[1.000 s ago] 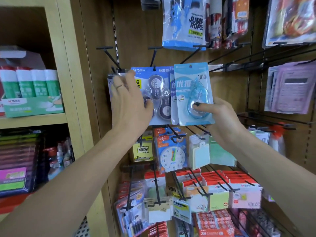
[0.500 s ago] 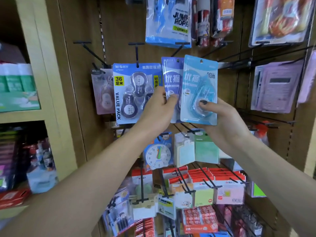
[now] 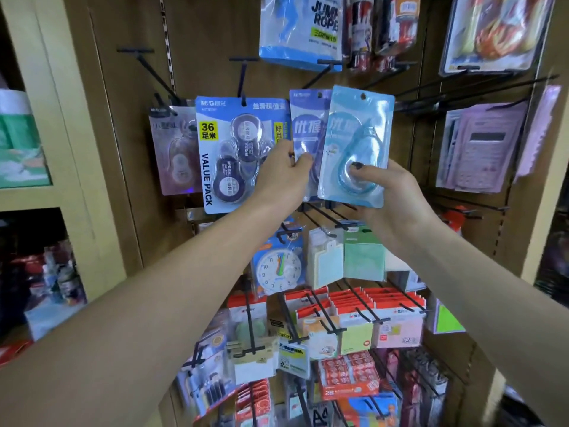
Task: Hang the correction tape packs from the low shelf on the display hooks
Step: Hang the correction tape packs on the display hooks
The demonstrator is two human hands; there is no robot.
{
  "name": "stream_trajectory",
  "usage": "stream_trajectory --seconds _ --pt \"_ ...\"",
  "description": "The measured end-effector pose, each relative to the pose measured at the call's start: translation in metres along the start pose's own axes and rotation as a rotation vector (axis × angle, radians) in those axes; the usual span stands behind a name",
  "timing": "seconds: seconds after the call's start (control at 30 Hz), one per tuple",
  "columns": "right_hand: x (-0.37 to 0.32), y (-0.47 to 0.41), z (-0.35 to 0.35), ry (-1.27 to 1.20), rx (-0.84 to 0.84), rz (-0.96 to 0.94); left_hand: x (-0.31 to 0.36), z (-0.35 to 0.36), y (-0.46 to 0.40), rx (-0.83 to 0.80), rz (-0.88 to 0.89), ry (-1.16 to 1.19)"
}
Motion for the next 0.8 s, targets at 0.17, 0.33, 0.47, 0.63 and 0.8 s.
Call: stream_trajectory --seconds 0.17,0.33,0.47,0.63,0.8 --pt "0.003 0.0 0.001 -0.003 0.054 0.012 -0.004 0.004 -0.001 -0.006 0.004 -0.012" --pt "0.003 -0.009 -0.001 0.033 0.054 0.002 -0.005 0.008 -0.004 0.006 -0.026 -0.029" --pt "0.008 -0.024 -0.009 0.076 0.04 0.014 -0.002 0.02 -0.009 0.018 -0.097 -0.1" --pt "0.014 -0.051 -0.025 0.109 0.001 0.019 -0.002 0.045 -0.007 0.005 -0.107 -0.169" --pt "0.032 -0.08 -0.027 0.214 -0.121 0.017 -0.007 0.061 -0.021 0.032 -0.209 -0.087"
Point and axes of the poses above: each hand's wrist, its own y-axis away from the middle knuckle, its own z-axis out of the palm, x = y × z, the point moved 3 cm from there along -y, towards the middle knuckle, and after that the axes turned 1 degree about x, right-handed, at the moved point
